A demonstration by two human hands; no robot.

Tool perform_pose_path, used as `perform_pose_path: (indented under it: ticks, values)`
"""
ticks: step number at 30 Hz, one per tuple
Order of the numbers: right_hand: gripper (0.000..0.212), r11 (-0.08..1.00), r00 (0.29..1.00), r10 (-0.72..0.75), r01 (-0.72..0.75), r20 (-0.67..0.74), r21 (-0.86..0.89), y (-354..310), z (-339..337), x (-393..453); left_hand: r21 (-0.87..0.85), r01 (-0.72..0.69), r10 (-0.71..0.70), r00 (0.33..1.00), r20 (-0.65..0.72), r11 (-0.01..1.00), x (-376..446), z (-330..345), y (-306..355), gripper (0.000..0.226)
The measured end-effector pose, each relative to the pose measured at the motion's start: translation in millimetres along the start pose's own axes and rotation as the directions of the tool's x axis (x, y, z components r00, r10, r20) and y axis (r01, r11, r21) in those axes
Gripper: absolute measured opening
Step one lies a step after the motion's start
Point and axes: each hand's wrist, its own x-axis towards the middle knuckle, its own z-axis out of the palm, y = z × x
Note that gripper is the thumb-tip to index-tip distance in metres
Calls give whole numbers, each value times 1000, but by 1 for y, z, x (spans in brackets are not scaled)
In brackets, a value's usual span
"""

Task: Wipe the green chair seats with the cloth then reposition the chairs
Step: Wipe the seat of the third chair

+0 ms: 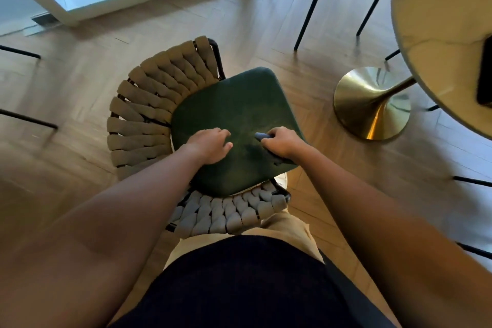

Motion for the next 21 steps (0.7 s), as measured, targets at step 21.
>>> perform_pose_path:
  ticks: [21]
  values:
    - [29, 994, 978, -4, 26, 208, -104, 12, -115, 89, -183, 236, -240, 971, 2, 954, 71, -42, 93, 51]
